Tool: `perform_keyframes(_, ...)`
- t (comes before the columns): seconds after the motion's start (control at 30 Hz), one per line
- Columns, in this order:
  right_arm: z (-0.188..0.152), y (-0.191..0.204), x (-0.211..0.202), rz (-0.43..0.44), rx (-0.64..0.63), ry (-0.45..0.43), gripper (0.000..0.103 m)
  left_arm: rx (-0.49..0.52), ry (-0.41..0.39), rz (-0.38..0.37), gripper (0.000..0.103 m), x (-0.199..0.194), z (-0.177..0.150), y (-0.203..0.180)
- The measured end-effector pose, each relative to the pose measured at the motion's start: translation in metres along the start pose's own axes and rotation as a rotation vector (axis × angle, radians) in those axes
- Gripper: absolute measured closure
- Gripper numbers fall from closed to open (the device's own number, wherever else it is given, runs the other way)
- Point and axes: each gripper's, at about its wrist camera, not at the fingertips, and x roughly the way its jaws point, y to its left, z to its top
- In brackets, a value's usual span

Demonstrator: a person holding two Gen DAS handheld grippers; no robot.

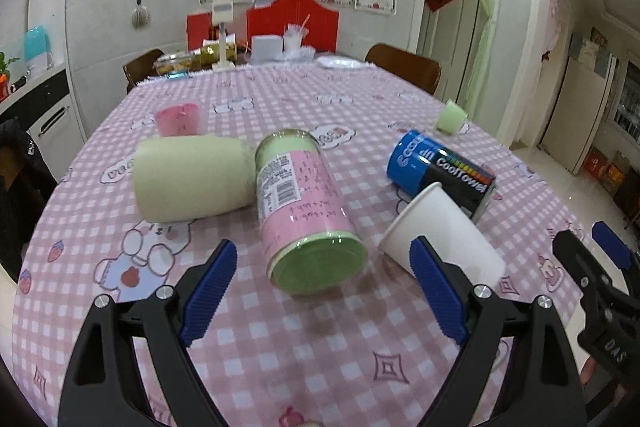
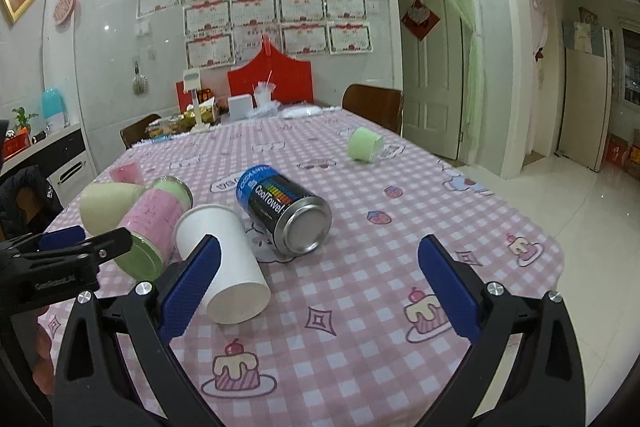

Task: Flip cup upside down
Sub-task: 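Move the right gripper toward the pink can lying on its side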

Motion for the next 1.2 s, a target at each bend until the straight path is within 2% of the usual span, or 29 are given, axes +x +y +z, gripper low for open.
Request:
perform_keyframes(0.23, 0.002, -0.003, 0.022, 0.028, 0.031, 0.074, 0.008, -0.008, 0.087, 0.036, 0.016, 0.037, 0.01, 0.0)
perform_keyframes(0.5, 0.0, -0.003, 0.034, 0.053, 0.05, 0.114, 0.008, 0.003, 0.094, 0.065, 0.017, 0.049, 0.015, 0.002)
perform_keyframes(0.53, 0.001, -0.003, 0.035, 0.055, 0.051, 0.118, 0.008, 0.001, 0.093, 0.054, 0.018, 0.049, 0.015, 0.003)
perform_keyframes(0.57, 0.0, -0.004, 0.036, 0.054, 0.052, 0.122, 0.008, -0.001, 0.093, 0.038, 0.03, 0.049, 0.015, 0.004)
perform_keyframes(0.6, 0.001, -0.004, 0.035, 0.054, 0.055, 0.124, 0.008, -0.003, 0.097, 0.031, 0.032, 0.049, 0.015, 0.005)
perform_keyframes(0.83, 0.003, 0.002, 0.027, 0.057, 0.057, 0.122, 0.008, 0.019, 0.094, -0.005, 0.032, 0.035, 0.007, 0.006)
perform_keyframes(1.2, 0.002, 0.025, 0.008, 0.052, 0.036, 0.125, 0.008, 0.088, 0.077, -0.121, 0.032, -0.017, -0.034, 0.006)
